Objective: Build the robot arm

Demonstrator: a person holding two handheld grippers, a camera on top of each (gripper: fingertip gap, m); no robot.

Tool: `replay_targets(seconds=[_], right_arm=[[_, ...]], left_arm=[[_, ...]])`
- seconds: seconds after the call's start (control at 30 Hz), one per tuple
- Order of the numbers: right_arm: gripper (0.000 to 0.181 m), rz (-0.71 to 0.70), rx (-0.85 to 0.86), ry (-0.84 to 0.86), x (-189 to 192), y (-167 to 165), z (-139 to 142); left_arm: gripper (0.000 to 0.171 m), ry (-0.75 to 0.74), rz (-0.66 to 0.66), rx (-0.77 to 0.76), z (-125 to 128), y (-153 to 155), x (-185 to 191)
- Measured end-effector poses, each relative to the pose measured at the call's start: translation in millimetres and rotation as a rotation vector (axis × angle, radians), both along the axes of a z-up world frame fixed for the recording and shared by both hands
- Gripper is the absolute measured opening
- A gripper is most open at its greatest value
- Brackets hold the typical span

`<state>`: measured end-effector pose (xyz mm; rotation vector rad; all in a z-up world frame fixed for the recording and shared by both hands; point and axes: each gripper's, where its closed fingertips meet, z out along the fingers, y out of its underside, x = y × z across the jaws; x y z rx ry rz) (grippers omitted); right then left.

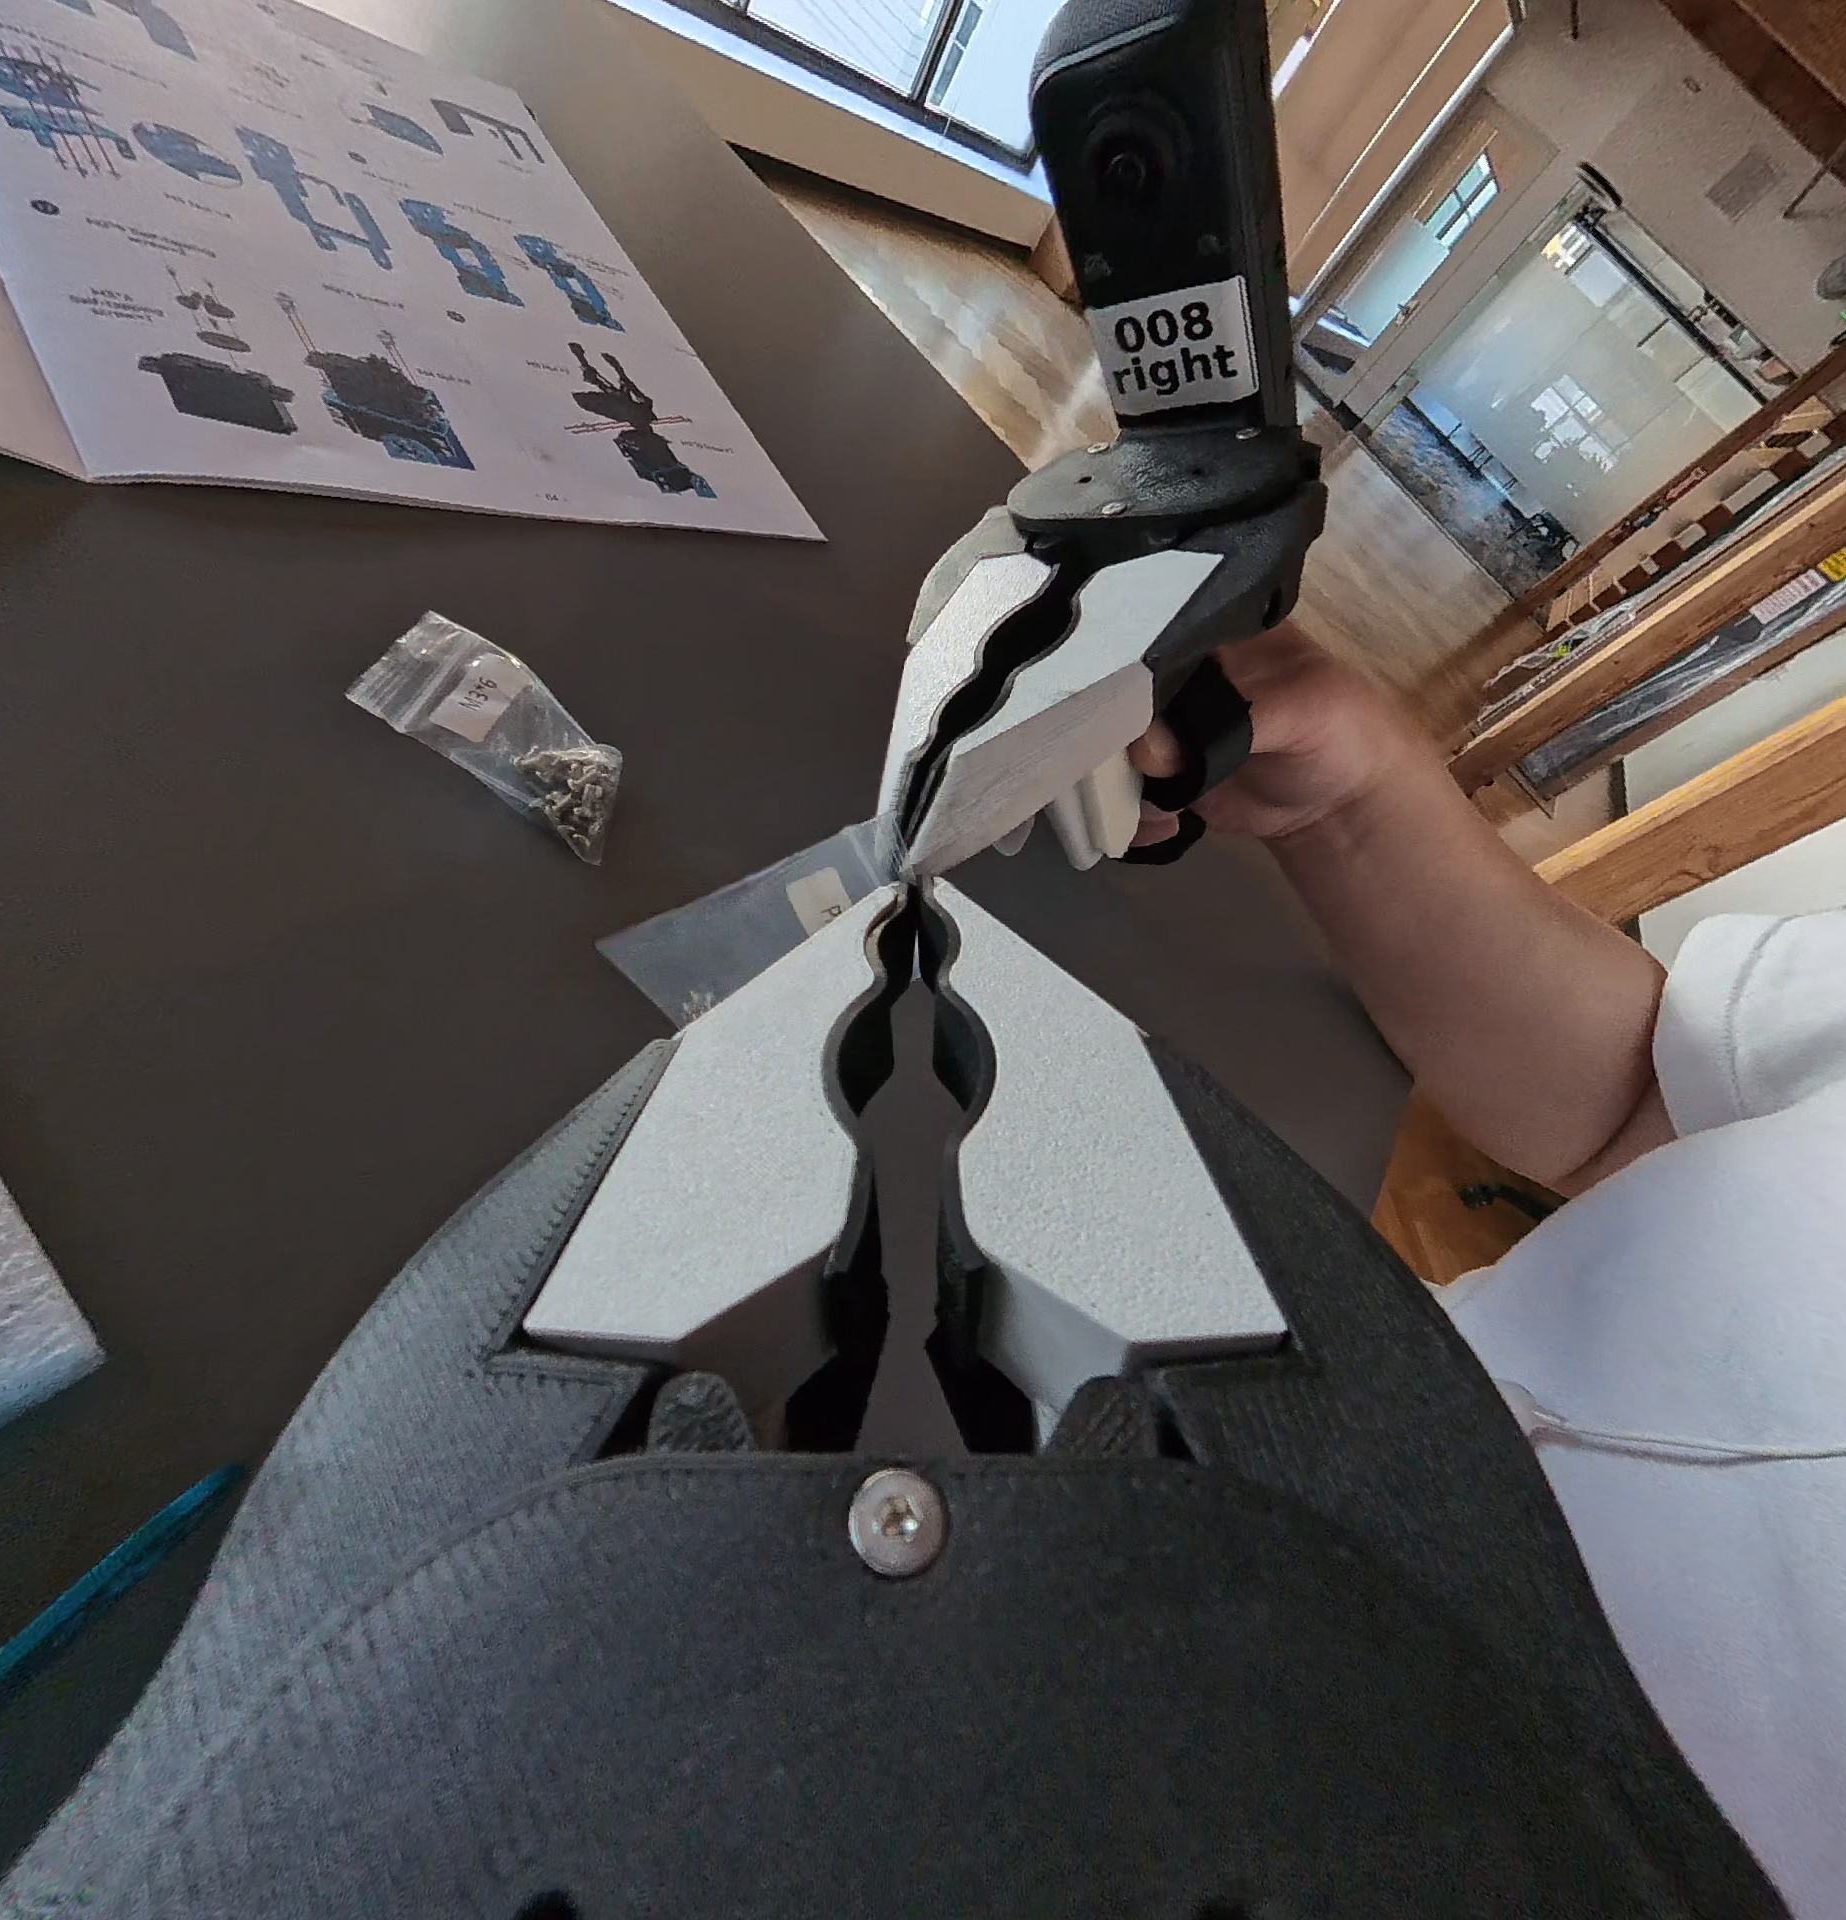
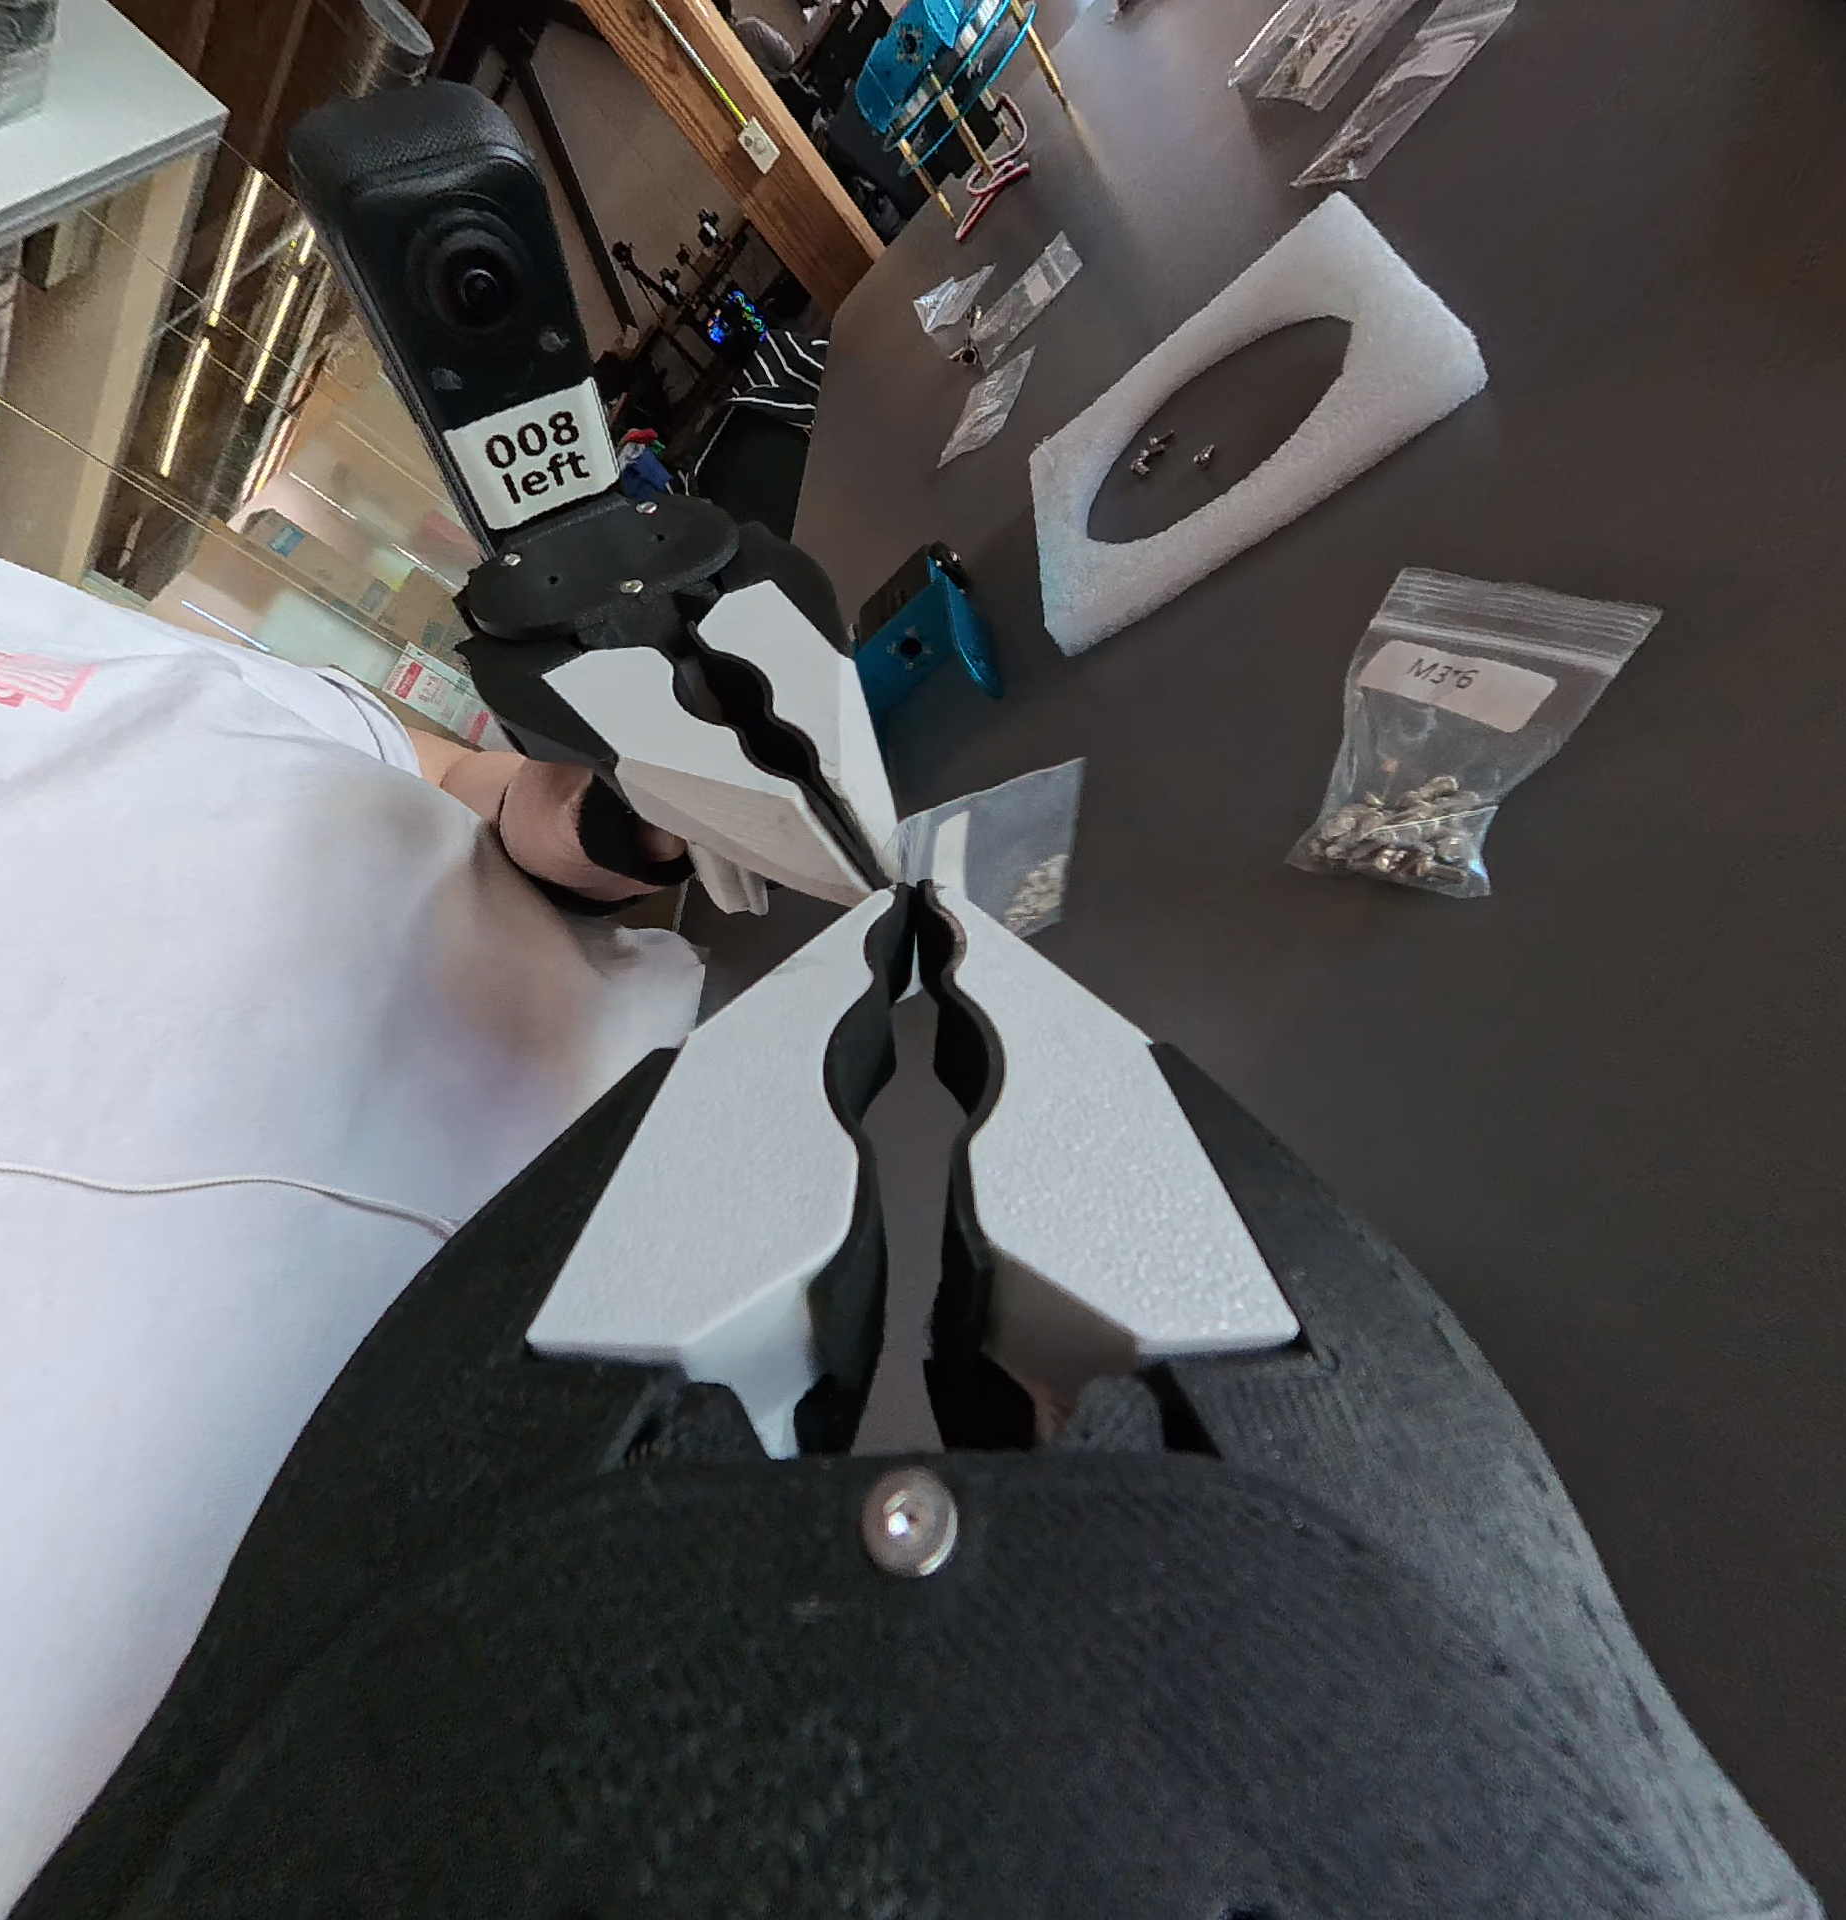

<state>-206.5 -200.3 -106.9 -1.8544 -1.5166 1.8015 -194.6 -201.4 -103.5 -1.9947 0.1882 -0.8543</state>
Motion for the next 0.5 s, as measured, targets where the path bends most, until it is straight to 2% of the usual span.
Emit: replay_targets(seconds=[0.13,0.2,0.33,0.5], right_arm=[[0.0,-0.017,-0.028,-0.001,-2.7,-0.5,-0.2],[0.0,-0.009,-0.076,0.018,-3.4,-2.9,4.2],[0.0,-0.01,-0.055,0.0,-3.3,-2.3,-0.4],[0.0,0.002,-0.097,0.011,-2.8,-3.5,1.5]], left_arm=[[0.0,0.001,0.012,-0.016,-2.9,1.7,-3.1],[0.024,-0.002,0.032,-0.001,-1.8,3.8,-5.9],[0.018,0.006,0.018,-0.001,-4.9,3.0,-4.2],[0.012,-0.075,-0.004,-0.016,-3.0,1.0,-1.5]])
